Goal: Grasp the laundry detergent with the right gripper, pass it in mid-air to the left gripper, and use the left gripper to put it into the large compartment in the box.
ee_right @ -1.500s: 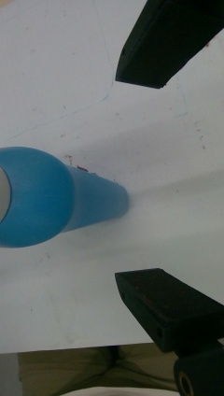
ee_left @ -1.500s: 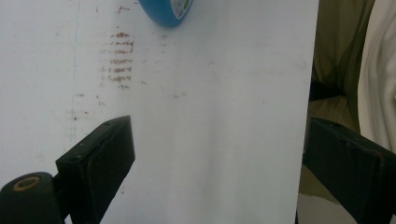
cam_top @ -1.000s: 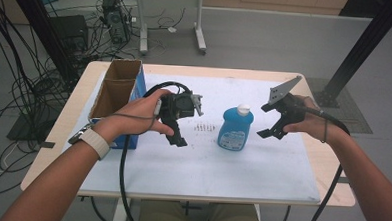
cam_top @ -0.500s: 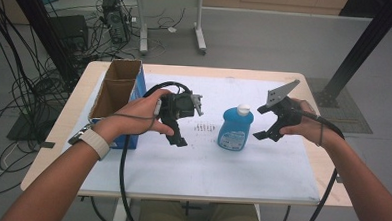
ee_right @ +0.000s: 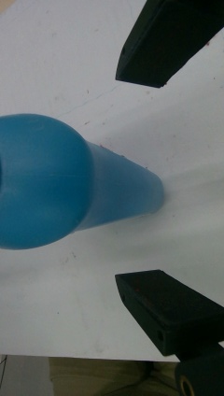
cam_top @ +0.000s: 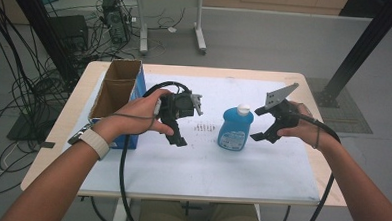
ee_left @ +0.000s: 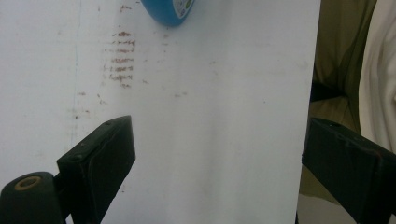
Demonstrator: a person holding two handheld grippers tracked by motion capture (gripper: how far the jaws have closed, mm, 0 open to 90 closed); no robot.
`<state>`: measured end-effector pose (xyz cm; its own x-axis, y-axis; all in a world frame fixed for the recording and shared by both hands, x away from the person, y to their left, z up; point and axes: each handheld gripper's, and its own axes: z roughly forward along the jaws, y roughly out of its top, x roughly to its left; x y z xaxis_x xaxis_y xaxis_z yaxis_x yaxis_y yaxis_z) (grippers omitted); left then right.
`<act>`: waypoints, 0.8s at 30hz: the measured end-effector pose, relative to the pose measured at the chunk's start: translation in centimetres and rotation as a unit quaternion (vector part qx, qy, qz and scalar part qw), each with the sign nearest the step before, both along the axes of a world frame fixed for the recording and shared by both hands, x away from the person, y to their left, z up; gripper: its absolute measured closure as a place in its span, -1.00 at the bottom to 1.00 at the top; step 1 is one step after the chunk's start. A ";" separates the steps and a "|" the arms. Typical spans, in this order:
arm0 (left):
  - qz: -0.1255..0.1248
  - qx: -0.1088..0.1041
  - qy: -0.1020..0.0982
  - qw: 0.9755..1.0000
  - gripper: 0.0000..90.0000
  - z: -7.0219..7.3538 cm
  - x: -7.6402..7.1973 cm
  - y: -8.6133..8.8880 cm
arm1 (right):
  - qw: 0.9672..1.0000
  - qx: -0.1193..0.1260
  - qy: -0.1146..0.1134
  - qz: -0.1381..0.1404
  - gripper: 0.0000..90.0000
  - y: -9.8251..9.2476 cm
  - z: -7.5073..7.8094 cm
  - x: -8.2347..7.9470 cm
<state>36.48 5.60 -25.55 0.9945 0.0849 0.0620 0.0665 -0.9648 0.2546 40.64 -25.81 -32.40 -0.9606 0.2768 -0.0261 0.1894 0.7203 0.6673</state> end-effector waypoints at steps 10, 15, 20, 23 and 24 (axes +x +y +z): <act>0.000 0.000 0.000 1.000 -0.78 0.0 0.0 0.0 | 1.000 0.015 -0.001 -0.002 -0.91 0.0 -0.6 0.0; 0.000 0.000 0.000 1.000 -0.78 0.0 0.0 0.0 | 1.000 0.020 -0.001 -0.002 -0.91 0.1 -0.9 0.0; 0.001 0.000 0.000 1.000 -0.78 0.0 0.0 0.1 | 1.000 0.024 -0.001 -0.002 -0.91 0.2 -1.2 -0.1; 0.001 0.000 0.000 1.000 -0.78 0.0 -0.1 0.1 | 1.000 0.026 -0.002 -0.002 -0.91 0.2 -1.3 -0.1; 0.001 0.000 0.000 1.000 -0.78 0.0 -0.1 0.1 | 1.000 0.028 -0.003 -0.002 -0.91 0.3 -1.3 -0.1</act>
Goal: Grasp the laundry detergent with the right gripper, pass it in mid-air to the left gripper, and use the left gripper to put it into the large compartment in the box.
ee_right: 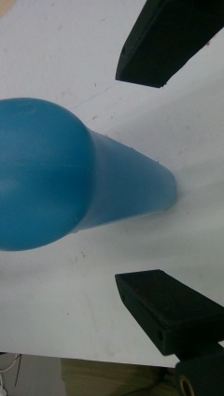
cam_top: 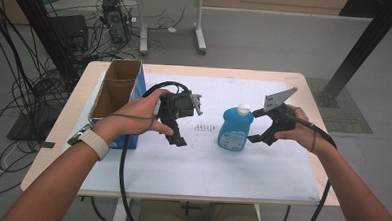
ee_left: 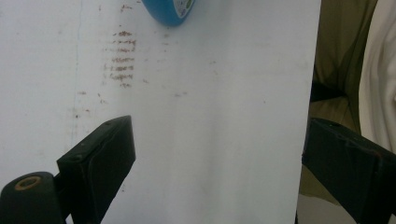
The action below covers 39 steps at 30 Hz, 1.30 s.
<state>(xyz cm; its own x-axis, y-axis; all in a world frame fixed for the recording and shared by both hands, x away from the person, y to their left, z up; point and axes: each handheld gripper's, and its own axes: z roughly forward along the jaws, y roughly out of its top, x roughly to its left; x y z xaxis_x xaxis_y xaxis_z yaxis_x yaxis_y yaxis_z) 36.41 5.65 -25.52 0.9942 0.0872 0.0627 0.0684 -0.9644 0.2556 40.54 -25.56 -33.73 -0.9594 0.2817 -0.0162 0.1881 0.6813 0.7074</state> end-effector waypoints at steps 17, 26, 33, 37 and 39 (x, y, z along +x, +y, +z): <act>-0.001 0.002 -0.001 1.000 -0.78 0.0 0.1 0.0 | 1.000 0.025 -0.009 -0.004 -0.90 0.0 -0.9 0.0; 0.001 0.000 -0.001 1.000 -0.78 0.0 0.1 0.0 | 0.999 0.030 -0.011 -0.005 -0.90 0.3 -1.3 0.0; -0.001 0.004 -0.002 1.000 -0.78 0.0 0.1 0.0 | 0.999 0.041 -0.013 -0.006 -0.89 0.4 -1.6 0.0; 0.001 0.001 -0.001 1.000 -0.78 0.0 0.1 0.0 | 0.999 0.045 -0.013 -0.009 -0.89 0.3 -1.8 -0.1; 0.002 0.002 -0.001 1.000 -0.78 0.0 0.1 0.0 | 0.999 0.048 -0.014 -0.009 -0.89 0.3 -1.8 -0.1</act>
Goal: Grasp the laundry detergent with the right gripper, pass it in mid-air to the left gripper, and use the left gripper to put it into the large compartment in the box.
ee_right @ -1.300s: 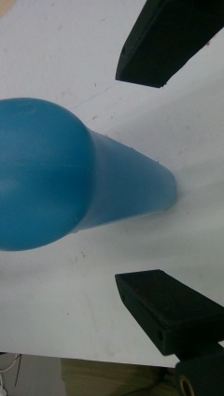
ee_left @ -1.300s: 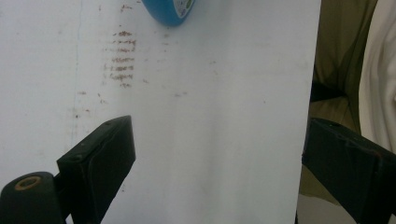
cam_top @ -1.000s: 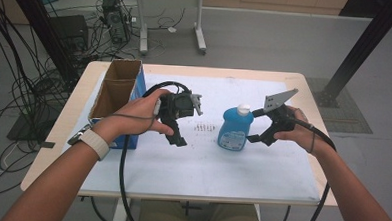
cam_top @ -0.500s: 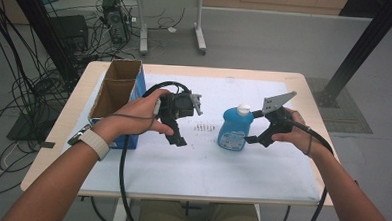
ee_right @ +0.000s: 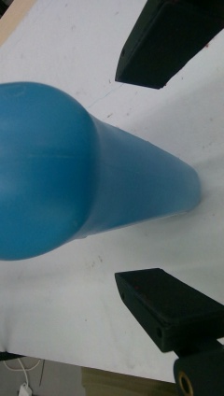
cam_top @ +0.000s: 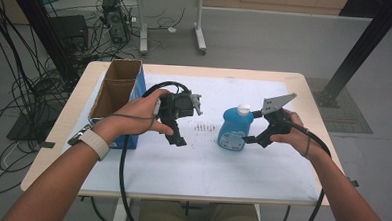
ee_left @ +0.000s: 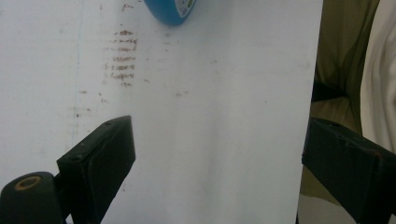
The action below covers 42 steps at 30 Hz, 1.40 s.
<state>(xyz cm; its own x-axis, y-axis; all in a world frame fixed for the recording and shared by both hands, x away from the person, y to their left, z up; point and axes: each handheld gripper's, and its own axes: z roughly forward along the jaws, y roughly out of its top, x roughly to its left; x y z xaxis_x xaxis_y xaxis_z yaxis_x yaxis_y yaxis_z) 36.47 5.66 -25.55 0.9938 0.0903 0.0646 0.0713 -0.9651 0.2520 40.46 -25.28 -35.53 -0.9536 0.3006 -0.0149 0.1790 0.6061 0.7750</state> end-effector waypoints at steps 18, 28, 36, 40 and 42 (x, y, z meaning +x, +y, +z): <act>0.001 -0.001 -0.001 1.000 -0.78 0.0 -0.1 0.1 | 1.000 0.004 -0.001 -0.002 -0.91 -0.1 0.0 0.0; 0.001 -0.001 -0.001 1.000 -0.78 0.0 0.0 0.1 | 1.000 0.003 0.002 -0.002 -0.91 0.0 0.0 0.0; 0.003 -0.002 -0.001 1.000 -0.78 0.1 0.0 0.2 | 1.000 0.003 0.001 -0.002 -0.91 0.1 -0.1 0.0; 0.003 -0.002 -0.001 1.000 -0.78 0.1 0.0 0.3 | 1.000 0.005 0.000 -0.003 -0.90 0.1 -0.1 0.0; 0.003 -0.001 -0.001 1.000 -0.78 0.1 0.0 0.3 | 1.000 0.005 0.001 -0.003 -0.90 0.1 -0.1 0.0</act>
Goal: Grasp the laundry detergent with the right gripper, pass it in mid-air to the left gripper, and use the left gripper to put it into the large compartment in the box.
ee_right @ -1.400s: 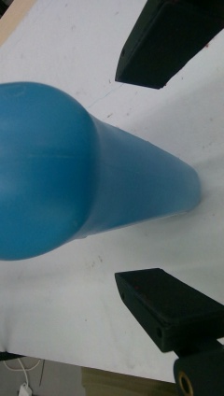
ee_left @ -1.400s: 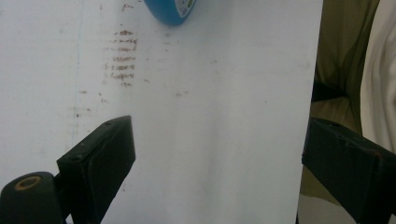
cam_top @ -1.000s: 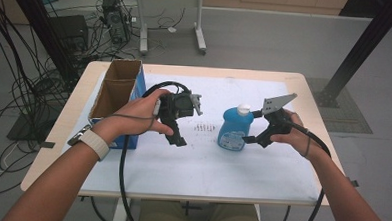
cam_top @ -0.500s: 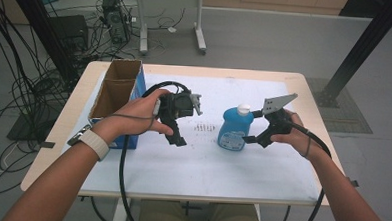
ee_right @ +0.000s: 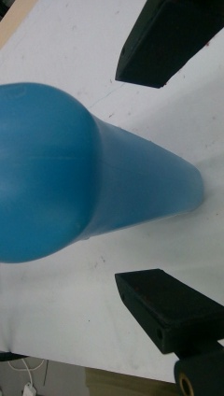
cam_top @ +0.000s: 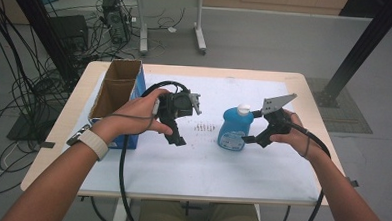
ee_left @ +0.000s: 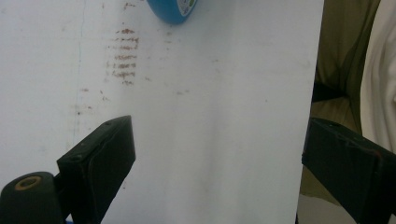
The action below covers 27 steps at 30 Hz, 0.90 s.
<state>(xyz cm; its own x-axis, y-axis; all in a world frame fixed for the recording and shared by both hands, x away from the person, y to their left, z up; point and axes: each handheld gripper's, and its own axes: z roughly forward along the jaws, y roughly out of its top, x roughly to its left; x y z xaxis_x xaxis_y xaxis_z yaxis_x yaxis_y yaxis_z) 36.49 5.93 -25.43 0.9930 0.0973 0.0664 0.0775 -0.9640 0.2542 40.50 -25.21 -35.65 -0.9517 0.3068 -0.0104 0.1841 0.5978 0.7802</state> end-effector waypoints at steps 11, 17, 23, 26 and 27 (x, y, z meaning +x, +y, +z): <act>0.001 -0.002 -0.001 1.000 -0.78 -0.1 0.0 0.0 | 1.000 0.001 0.000 -0.002 -0.90 0.0 0.0 -0.1; 0.002 -0.002 -0.002 1.000 -0.78 -0.1 0.0 0.0 | 1.000 0.002 -0.001 -0.003 -0.90 -0.1 0.1 -0.1; 0.002 -0.003 -0.002 1.000 -0.78 0.0 0.0 0.1 | 1.000 0.003 -0.001 -0.004 -0.90 -0.1 0.1 -0.1; 0.002 -0.002 -0.002 1.000 -0.78 0.0 0.1 0.1 | 1.000 0.004 -0.002 -0.003 -0.90 0.0 0.1 -0.1; 0.002 -0.002 -0.002 1.000 -0.78 0.0 0.1 0.1 | 1.000 0.003 -0.002 -0.003 -0.90 0.0 0.1 -0.1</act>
